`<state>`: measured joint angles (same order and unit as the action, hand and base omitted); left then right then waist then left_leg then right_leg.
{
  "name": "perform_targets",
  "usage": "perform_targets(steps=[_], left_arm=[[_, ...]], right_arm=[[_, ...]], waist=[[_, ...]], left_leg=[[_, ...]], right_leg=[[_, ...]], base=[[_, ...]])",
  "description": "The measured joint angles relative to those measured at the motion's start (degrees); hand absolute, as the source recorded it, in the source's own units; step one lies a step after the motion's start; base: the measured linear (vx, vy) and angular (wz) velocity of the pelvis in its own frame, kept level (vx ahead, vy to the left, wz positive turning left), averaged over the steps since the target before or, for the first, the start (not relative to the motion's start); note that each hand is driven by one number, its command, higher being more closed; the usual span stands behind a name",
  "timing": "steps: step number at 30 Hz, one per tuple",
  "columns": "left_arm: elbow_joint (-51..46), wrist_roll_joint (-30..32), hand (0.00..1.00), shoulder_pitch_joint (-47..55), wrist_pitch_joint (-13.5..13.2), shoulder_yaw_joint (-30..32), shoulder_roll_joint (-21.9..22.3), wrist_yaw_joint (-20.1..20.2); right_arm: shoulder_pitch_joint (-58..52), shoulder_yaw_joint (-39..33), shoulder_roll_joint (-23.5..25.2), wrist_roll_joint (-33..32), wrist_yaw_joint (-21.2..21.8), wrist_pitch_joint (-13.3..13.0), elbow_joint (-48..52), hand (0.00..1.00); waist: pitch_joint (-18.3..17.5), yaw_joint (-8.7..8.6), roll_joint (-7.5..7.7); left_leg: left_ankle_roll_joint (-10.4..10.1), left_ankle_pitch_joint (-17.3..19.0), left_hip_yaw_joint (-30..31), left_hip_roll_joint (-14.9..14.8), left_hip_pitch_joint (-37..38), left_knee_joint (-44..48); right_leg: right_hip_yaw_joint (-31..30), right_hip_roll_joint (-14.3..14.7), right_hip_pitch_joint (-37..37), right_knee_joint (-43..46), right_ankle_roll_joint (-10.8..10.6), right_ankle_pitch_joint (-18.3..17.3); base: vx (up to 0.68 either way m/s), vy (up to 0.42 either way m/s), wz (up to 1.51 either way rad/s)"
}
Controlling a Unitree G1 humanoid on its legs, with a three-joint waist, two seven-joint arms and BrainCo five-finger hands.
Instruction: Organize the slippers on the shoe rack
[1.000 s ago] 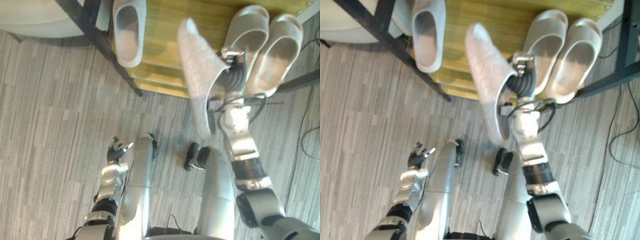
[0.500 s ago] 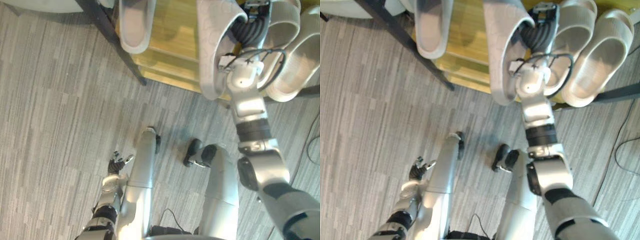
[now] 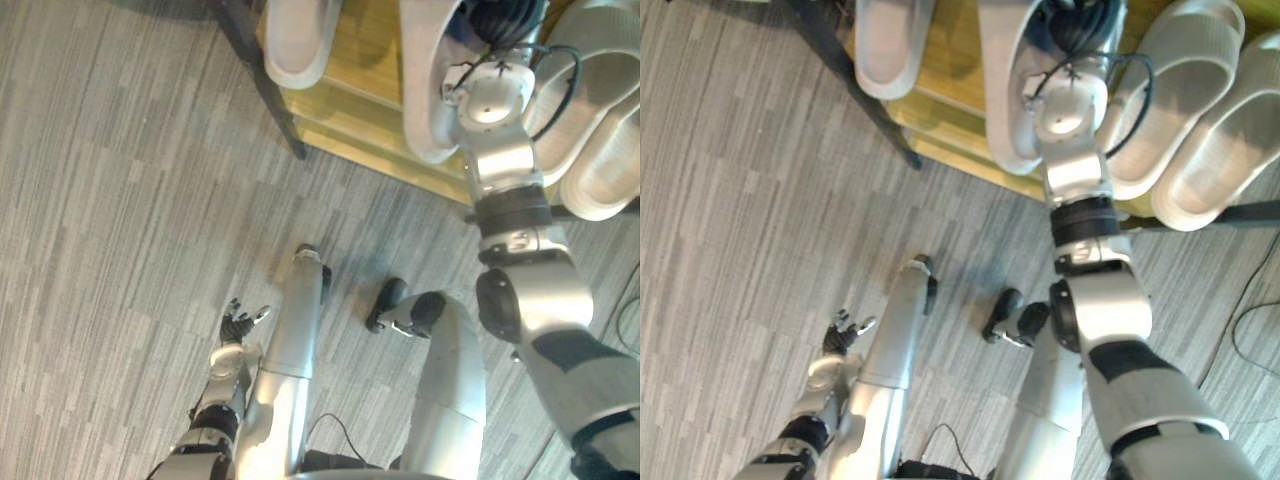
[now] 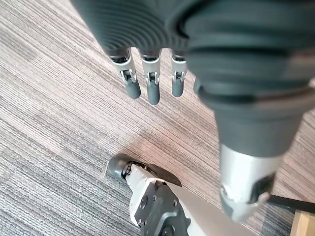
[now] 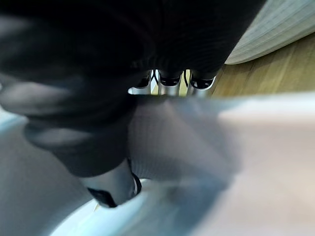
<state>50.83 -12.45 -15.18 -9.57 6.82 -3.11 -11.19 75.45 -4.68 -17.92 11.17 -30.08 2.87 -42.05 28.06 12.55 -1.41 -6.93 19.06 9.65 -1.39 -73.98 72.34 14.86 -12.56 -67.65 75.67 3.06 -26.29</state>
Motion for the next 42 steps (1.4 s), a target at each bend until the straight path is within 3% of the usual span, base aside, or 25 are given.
perform_targets(steps=[13,25,33,42], left_arm=[[0.99,-0.03,0.0,-0.4,-0.12,1.22,0.28,-0.21],[2.23,-0.07,0.0,-0.85,-0.16,3.35,0.39,-0.29],[2.73,-0.06,0.0,-0.82,-0.07,3.35,0.53,-0.34],[2.45,-0.05,0.0,-0.38,0.36,5.13,0.5,-0.28]], right_arm=[[1.21,-1.95,1.3,-6.91,-0.24,-0.23,0.0,0.0],[0.61,0.92,2.99,-7.39,0.62,-0.9,0.0,0.0],[-5.01,2.69,6.5,-7.45,0.34,-2.5,6.39,0.0],[-14.45,2.89,12.92,-13.68,0.8,-4.68,14.43,0.0]], waist=[[-0.06,0.21,-0.01],[-0.1,0.15,0.04],[-2.21,-0.15,0.18],[-2.65,-0.94,0.91]], left_leg=[[-1.19,-0.8,0.04,-0.32,0.27,-1.67],[-1.58,-1.03,-0.28,-1.88,2.05,-3.37],[-1.53,-0.99,-0.5,-2.51,3.1,-4.58],[-1.2,-0.78,-1.26,-3.05,5.11,-5.27]], right_leg=[[0.09,0.34,-0.34,-0.84,0.42,0.24],[0.13,1.79,0.86,-2.85,1.15,0.76],[0.16,2.58,2.04,-4.63,0.79,1.06],[-0.22,2.8,3.71,-5.52,0.73,1.3]], base=[[-0.01,0.005,-0.01],[-0.02,0.009,-0.05],[0.0,0.012,-0.02],[-0.02,0.014,-0.03]])
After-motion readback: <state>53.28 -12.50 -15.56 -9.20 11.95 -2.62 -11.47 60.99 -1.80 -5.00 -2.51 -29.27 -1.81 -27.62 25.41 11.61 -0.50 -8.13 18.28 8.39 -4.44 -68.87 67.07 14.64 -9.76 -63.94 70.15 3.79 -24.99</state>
